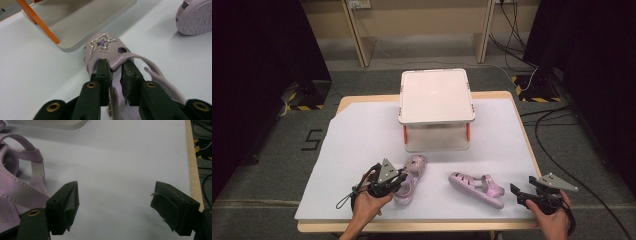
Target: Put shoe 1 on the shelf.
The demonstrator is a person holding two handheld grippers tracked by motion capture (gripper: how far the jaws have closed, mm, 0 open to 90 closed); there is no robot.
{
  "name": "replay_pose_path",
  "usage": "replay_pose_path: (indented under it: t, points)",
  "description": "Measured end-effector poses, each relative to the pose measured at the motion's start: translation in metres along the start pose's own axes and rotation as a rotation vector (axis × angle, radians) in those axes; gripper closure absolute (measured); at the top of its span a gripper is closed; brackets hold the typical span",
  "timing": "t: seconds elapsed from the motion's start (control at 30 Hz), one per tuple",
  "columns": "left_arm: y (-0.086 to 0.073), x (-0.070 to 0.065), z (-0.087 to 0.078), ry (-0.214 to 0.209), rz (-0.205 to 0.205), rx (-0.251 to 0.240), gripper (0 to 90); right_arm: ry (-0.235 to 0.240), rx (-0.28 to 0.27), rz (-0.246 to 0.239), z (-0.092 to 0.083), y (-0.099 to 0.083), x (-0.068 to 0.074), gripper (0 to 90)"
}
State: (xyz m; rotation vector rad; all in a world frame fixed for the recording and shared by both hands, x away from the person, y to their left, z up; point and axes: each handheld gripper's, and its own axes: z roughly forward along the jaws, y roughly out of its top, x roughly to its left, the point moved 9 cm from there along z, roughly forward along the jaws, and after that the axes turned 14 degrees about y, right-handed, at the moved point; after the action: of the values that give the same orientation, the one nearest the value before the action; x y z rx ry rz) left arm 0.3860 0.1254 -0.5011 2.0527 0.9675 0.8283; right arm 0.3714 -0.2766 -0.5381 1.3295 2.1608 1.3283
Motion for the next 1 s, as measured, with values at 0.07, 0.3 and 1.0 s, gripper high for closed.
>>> replay_pose_path:
  t: [0.07, 0.3, 1.0]
  points:
    - [0.001, 0.0, -0.001, -0.007, 0.003, -0.004, 79.5, 0.002, -0.001, -0.001, 0.0, 0.0, 0.0, 22.0]
    - [0.015, 0.01, -0.018, -0.026, 0.002, -0.05, 81.6, 0.001, 0.002, 0.002, 0.001, 0.0, 0.001, 22.2]
    - [0.09, 0.045, -0.069, -0.038, -0.005, -0.158, 81.6, 0.01, -0.001, 0.01, 0.005, 0.002, -0.001, 22.8]
